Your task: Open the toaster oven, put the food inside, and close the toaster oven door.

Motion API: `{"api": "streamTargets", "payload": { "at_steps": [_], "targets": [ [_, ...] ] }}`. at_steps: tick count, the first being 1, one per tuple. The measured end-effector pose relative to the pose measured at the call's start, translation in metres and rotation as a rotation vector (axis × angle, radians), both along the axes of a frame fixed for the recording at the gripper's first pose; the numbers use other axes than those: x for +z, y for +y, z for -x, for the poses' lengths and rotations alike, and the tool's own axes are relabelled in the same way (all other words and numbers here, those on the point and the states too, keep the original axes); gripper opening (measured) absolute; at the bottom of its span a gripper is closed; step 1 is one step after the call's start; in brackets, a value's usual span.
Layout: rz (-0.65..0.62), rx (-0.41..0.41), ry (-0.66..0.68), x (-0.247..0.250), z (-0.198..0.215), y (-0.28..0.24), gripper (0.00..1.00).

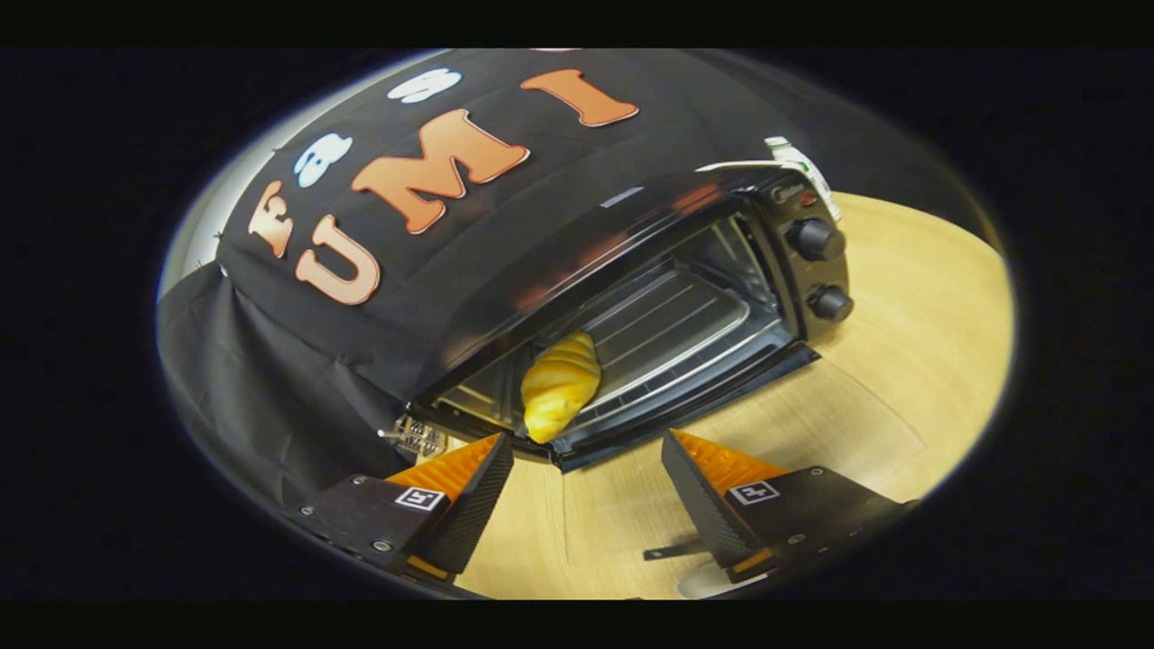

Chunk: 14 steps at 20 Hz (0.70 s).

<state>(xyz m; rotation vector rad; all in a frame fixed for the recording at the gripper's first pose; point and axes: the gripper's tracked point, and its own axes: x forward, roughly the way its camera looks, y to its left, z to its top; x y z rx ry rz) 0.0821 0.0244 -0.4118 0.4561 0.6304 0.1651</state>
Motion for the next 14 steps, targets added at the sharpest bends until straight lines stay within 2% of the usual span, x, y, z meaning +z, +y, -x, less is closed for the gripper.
{"api": "streamTargets", "payload": {
  "at_steps": [5,9,14],
  "targets": [
    [0.148,0.013,-0.002,-0.003,0.042,-0.032,0.99],
    [0.317,0.021,0.002,-0.013,0.07,-0.054,0.99],
    [0.423,0.053,0.043,-0.035,0.096,-0.072,0.98]
  ]
}}
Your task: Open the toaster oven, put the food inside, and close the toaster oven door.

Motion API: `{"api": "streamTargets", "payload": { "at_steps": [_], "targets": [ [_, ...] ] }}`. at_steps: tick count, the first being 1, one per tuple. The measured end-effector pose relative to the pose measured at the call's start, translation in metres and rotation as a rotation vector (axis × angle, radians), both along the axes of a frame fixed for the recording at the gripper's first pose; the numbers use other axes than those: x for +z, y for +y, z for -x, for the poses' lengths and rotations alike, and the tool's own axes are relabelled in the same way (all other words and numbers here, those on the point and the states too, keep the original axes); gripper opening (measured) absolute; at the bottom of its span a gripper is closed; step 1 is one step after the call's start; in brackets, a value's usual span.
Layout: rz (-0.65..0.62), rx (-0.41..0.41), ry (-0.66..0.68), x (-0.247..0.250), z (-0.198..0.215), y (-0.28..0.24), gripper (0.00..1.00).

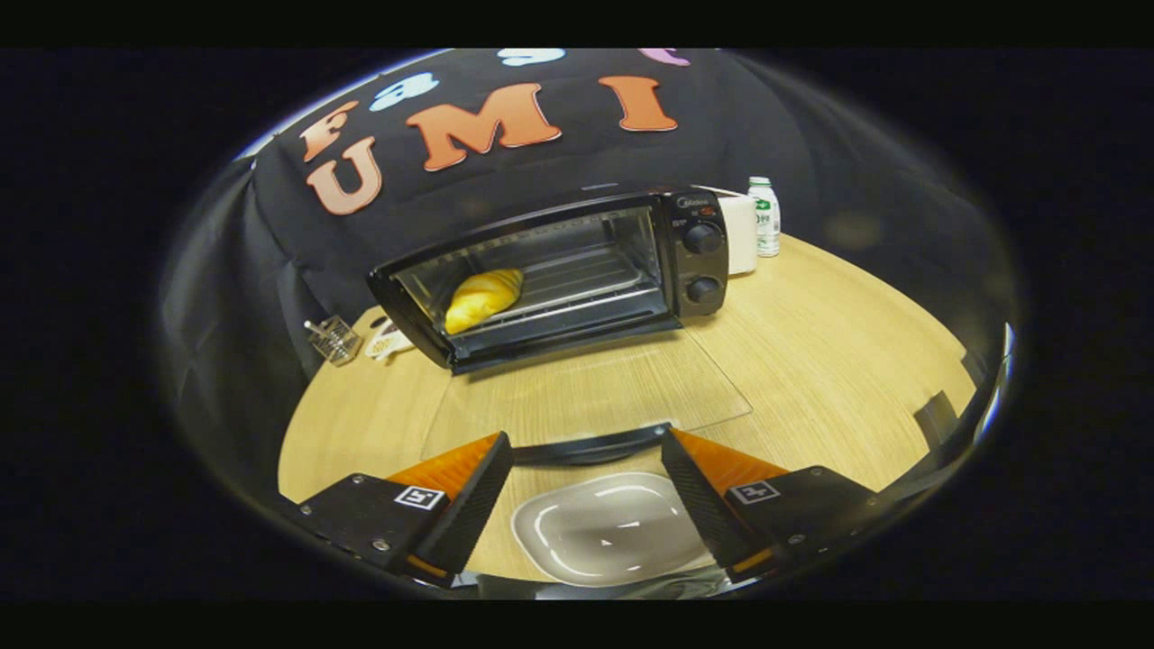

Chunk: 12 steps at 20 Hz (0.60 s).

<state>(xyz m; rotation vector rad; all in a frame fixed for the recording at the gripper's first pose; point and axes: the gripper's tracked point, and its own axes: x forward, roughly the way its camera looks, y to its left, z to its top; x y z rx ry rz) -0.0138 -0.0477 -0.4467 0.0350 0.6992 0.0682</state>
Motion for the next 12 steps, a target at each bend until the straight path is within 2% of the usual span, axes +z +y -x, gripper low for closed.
{"api": "streamTargets", "payload": {
  "at_steps": [2,7,12],
  "targets": [
    [0.046,0.019,0.017,-0.011,0.012,-0.007,0.98],
    [0.184,0.07,0.061,-0.035,0.011,-0.013,0.99],
    [0.202,0.103,0.095,-0.047,0.001,-0.002,0.99]
  ]
}}
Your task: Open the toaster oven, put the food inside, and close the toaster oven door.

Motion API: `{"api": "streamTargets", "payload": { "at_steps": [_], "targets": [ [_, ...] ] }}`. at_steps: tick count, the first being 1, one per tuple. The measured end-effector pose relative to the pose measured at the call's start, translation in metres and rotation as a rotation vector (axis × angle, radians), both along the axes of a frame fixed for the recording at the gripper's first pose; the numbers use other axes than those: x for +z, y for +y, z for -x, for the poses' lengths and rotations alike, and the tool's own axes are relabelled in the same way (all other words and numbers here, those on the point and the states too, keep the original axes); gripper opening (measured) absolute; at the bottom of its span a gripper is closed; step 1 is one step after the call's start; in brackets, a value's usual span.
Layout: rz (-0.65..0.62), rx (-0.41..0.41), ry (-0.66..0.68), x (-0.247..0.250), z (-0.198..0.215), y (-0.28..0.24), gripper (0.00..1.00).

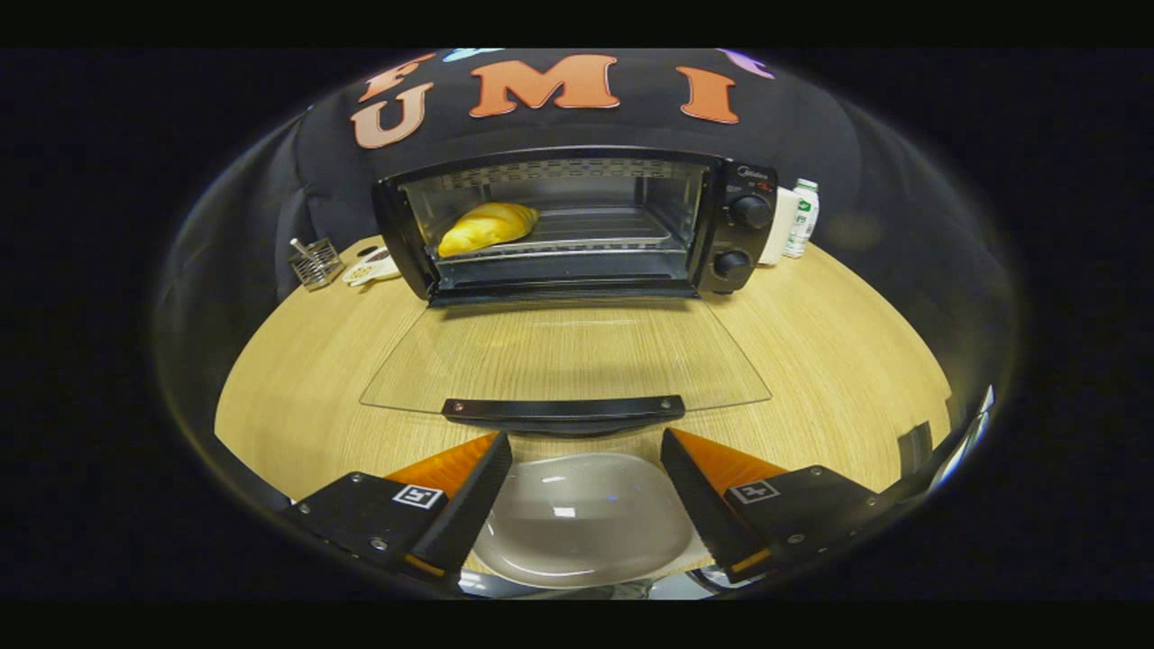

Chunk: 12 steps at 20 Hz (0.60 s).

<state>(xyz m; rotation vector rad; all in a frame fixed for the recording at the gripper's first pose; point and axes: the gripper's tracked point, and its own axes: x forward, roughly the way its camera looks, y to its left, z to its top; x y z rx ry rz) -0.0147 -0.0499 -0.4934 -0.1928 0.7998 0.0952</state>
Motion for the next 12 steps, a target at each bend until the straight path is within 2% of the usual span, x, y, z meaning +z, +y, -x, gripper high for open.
{"api": "streamTargets", "payload": {
  "at_steps": [5,12],
  "targets": [
    [0.006,0.01,0.017,-0.003,-0.006,0.003,0.99],
    [-0.013,0.007,-0.013,0.018,-0.008,0.006,0.99]
  ]
}}
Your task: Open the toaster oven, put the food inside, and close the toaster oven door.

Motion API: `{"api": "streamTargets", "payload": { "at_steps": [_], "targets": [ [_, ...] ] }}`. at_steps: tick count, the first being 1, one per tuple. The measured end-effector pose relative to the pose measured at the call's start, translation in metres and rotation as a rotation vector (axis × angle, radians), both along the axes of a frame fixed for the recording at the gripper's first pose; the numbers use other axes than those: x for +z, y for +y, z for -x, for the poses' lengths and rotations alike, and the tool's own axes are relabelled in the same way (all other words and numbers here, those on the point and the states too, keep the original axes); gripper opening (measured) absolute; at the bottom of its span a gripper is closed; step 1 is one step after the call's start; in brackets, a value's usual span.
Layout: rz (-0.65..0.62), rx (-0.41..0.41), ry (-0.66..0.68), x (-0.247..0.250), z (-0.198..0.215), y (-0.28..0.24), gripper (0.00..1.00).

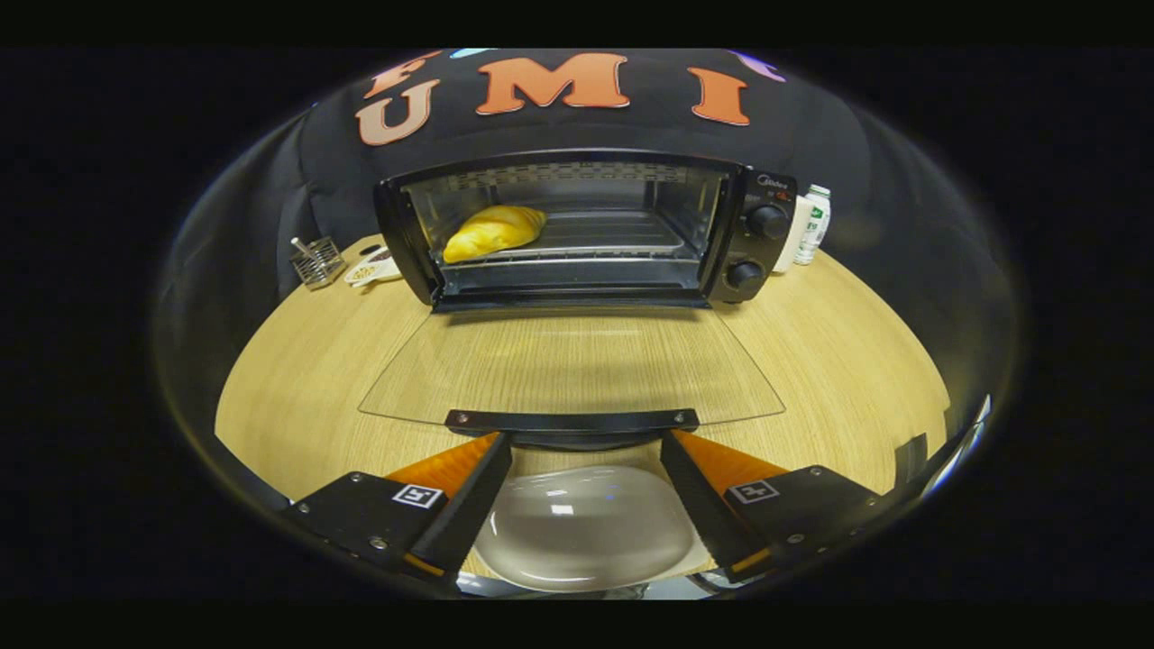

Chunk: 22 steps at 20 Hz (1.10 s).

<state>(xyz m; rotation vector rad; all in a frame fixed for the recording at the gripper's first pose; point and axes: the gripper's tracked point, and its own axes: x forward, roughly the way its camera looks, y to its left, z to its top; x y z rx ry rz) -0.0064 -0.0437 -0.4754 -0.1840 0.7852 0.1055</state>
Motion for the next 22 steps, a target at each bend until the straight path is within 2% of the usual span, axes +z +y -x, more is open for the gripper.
{"api": "streamTargets", "payload": {
  "at_steps": [8,22],
  "targets": [
    [-0.045,0.0,-0.087,0.049,-0.015,0.012,0.99],
    [-0.172,-0.032,-0.268,0.128,-0.088,0.031,0.99]
  ]
}}
